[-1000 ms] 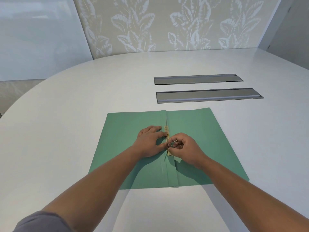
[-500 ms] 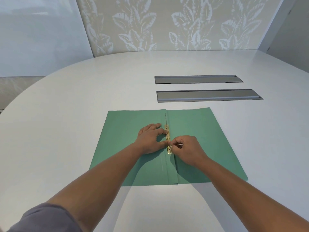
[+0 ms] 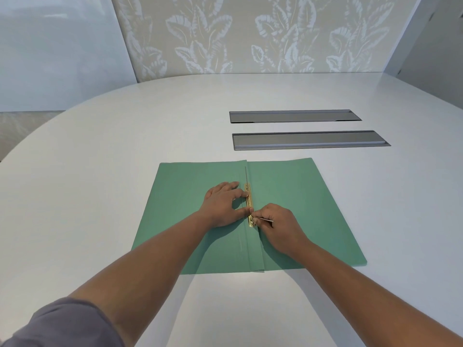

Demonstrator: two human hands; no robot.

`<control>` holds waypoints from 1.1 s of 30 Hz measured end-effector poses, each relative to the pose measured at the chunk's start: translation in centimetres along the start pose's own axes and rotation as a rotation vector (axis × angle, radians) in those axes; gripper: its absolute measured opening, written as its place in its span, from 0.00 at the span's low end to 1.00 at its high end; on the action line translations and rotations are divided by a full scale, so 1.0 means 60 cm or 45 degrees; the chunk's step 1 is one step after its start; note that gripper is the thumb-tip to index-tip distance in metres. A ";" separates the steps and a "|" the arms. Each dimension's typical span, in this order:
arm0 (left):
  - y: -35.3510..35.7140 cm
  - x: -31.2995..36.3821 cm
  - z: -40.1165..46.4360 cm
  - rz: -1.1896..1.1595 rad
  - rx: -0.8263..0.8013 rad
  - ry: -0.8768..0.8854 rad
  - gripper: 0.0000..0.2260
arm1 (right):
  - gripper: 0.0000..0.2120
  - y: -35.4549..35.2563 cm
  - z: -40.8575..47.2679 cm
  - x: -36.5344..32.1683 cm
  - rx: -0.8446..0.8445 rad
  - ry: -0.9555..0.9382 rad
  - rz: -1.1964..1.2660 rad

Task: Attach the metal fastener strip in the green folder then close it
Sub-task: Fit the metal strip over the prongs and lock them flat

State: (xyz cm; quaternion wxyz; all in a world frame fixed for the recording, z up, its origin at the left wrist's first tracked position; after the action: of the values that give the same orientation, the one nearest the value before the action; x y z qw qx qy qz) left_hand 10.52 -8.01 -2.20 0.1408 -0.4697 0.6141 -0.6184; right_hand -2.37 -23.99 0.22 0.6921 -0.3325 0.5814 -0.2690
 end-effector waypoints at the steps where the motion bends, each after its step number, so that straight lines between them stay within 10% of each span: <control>1: 0.000 0.000 0.000 0.004 0.000 -0.002 0.30 | 0.07 0.002 -0.001 -0.001 0.008 0.005 0.005; 33: -0.002 0.005 -0.007 -0.006 0.021 0.005 0.30 | 0.06 0.016 -0.017 -0.027 0.021 -0.192 -0.408</control>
State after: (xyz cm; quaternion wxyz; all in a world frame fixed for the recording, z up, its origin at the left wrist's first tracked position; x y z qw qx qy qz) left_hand 10.09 -7.96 -1.90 0.1421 -0.4687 0.6083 -0.6246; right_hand -3.66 -22.30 0.37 0.6847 -0.4344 0.4652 -0.3551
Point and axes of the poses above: each hand's wrist, its own z-axis towards the middle knuckle, its own y-axis out of the palm, x = y × z, the point moved 2 cm from there along z, towards the middle knuckle, and after that the axes turned 12 degrees about -x, right-handed, at the moved point
